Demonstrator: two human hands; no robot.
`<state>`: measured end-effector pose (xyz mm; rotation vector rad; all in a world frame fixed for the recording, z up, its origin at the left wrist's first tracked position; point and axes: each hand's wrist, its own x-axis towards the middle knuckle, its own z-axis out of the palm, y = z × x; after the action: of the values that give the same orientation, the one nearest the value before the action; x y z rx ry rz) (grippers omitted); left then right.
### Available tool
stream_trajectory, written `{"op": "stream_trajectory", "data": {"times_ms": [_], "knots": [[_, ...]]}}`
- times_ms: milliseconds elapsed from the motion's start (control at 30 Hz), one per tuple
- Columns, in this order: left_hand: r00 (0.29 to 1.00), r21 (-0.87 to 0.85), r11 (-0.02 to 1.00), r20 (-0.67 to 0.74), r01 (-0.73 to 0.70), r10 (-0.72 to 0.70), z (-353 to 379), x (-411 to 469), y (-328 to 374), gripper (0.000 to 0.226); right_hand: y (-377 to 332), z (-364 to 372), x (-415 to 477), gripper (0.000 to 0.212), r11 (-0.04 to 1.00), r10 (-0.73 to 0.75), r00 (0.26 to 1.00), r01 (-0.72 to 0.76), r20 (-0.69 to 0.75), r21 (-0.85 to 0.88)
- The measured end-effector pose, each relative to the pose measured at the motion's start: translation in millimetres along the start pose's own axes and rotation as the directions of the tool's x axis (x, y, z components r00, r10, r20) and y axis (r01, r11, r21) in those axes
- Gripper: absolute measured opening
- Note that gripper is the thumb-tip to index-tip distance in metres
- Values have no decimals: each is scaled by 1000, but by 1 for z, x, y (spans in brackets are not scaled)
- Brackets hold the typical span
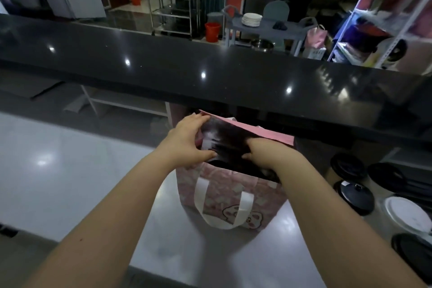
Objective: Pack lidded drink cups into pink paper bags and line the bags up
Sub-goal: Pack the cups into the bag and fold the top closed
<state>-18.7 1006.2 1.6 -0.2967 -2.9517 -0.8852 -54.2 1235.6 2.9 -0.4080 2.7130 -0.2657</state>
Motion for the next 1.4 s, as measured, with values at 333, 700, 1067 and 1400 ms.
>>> {"op": "stream_trajectory", "data": {"times_ms": [333,700,1067,1400], "knots": [[944,386,900,-166,-204,285,-5,-16,14,41,-42,-10,-62,38,983,84,977,-49,-195,175],[836,152,833,-56,-533,545,41,-60,93,31,-45,51,-185,21,948,312,613,-249,-726,197],[727,174,706,136,-686,673,132,-120,197,36,34,116,-312,27,790,611,547,-465,-573,398],[729,0,759,277,-651,626,275,-213,311,33,151,200,-434,28,688,713,559,-440,-424,577]]}}
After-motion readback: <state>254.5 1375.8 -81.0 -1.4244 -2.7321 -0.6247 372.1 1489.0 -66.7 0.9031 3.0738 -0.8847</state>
